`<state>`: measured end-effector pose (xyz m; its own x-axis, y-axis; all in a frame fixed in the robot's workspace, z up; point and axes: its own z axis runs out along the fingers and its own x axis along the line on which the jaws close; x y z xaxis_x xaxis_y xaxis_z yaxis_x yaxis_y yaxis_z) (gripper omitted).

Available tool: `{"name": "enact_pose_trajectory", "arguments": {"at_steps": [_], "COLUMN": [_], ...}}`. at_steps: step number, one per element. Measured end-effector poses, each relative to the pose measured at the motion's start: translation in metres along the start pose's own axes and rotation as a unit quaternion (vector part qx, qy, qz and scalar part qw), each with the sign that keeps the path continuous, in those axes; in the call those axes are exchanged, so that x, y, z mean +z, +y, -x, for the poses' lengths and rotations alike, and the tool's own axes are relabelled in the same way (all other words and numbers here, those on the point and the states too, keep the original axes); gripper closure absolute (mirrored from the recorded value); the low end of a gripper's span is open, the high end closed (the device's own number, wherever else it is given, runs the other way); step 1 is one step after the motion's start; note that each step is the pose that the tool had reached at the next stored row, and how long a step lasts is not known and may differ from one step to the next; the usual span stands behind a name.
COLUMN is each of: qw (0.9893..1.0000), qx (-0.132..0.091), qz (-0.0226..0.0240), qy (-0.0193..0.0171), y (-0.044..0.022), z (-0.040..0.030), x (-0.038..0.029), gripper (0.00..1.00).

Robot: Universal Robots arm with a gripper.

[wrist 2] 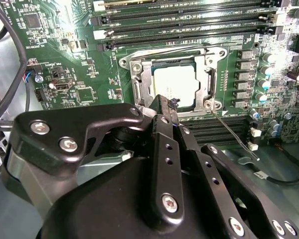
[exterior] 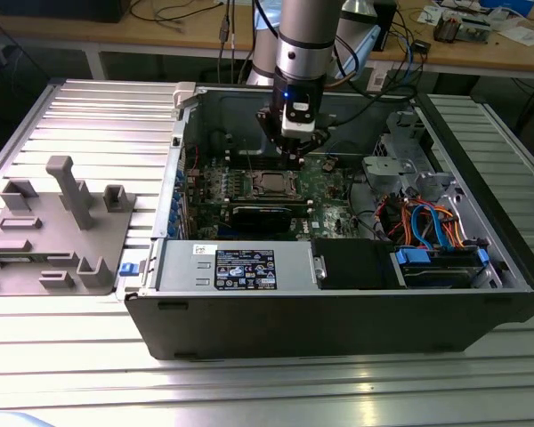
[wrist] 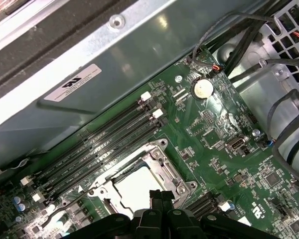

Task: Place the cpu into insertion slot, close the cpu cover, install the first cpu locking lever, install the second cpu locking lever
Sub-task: 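Install the first cpu locking lever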

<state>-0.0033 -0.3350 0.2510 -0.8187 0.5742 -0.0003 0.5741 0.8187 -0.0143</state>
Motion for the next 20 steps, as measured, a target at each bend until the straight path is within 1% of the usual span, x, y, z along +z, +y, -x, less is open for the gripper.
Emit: {"name": "enact_pose_trajectory", "arguments": {"at_steps": [20], "qw": [0.9997], "qx": [-0.026], "qz": [0.0], "qy": [-0.0004], "y": [0.0], "z": [0.0], "x": [0.0], "gripper": [0.89]}}
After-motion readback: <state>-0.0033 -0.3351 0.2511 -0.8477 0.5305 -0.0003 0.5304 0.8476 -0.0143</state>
